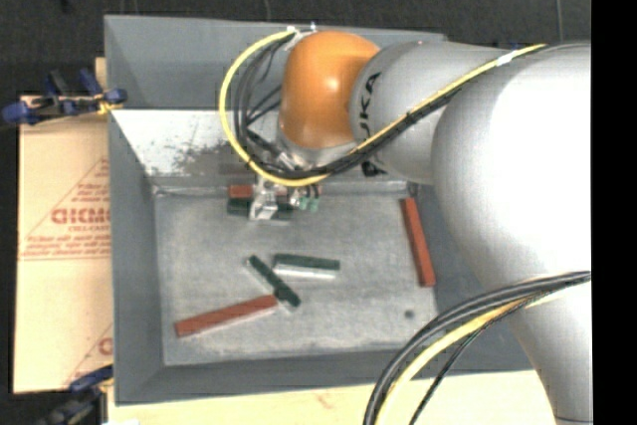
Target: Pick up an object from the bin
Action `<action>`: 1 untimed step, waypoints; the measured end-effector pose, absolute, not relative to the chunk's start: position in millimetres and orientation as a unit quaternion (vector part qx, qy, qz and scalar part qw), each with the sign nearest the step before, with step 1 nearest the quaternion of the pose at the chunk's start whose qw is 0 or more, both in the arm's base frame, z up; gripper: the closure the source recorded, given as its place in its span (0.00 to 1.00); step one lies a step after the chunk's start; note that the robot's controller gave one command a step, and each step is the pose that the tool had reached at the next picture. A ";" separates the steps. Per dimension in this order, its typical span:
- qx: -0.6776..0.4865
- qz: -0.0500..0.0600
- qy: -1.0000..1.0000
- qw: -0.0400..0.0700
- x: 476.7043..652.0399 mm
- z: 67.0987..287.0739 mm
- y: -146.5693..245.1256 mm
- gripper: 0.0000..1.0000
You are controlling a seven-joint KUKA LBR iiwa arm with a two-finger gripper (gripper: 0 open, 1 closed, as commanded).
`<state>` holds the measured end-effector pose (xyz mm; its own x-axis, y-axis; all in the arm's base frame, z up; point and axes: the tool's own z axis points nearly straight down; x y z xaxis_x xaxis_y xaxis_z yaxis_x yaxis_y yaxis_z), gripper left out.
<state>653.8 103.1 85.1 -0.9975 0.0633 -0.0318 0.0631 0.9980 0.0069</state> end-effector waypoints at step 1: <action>0.036 0.000 0.999 0.000 647.5 153.1 97.1 0.00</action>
Offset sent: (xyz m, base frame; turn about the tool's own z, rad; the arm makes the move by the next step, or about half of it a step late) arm 0.0000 0.0000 0.0000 0.0000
